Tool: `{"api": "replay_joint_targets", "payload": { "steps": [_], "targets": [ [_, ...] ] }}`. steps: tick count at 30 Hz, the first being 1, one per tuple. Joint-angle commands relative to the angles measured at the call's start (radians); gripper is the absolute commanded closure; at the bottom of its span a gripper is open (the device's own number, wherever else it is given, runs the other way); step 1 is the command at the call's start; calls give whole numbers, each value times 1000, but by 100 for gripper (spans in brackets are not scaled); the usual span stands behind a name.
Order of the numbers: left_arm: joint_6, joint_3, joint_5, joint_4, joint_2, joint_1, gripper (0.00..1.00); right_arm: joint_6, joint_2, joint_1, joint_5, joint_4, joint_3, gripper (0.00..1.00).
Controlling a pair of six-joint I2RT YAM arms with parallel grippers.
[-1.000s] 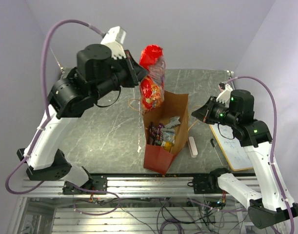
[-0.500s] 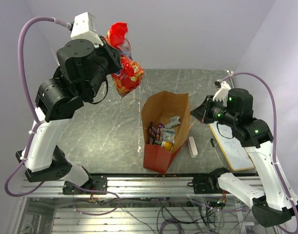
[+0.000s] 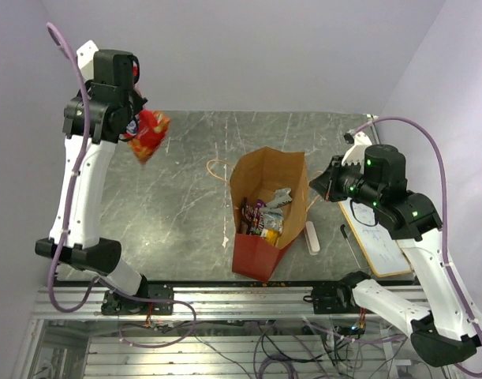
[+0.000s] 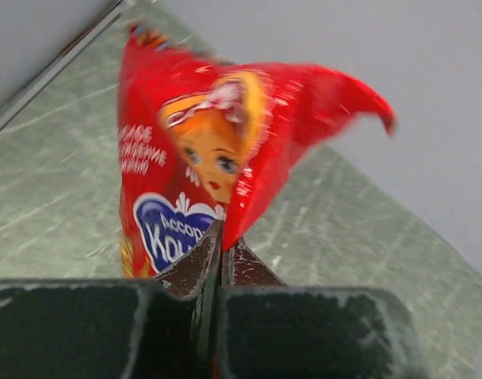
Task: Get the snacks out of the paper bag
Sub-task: Place the snack at the corner of the board.
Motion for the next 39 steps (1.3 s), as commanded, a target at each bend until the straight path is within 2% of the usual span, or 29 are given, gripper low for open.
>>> {"api": "replay_joint_targets", "payload": {
  "steps": [1, 5, 10, 17, 21, 37, 39],
  "targets": [
    [-86, -148, 152, 167, 14, 138, 93, -29, 30, 6, 95, -39, 51, 100],
    [-166, -312, 120, 216, 45, 218, 93, -21, 64, 6, 153, -47, 80, 100],
    [-318, -518, 194, 293, 36, 365, 93, 0, 102, 6, 192, -64, 108, 100],
    [-414, -627, 216, 410, 87, 449, 93, 35, 124, 5, 279, -107, 138, 100],
    [-458, -576, 252, 436, 204, 478, 93, 63, 123, 6, 324, -130, 142, 100],
    [-615, -161, 392, 516, 712, 486, 93, 168, 156, 7, 363, -127, 133, 100],
    [-624, -121, 416, 520, 753, 489, 88, 179, 163, 6, 357, -125, 130, 100]
  ]
}}
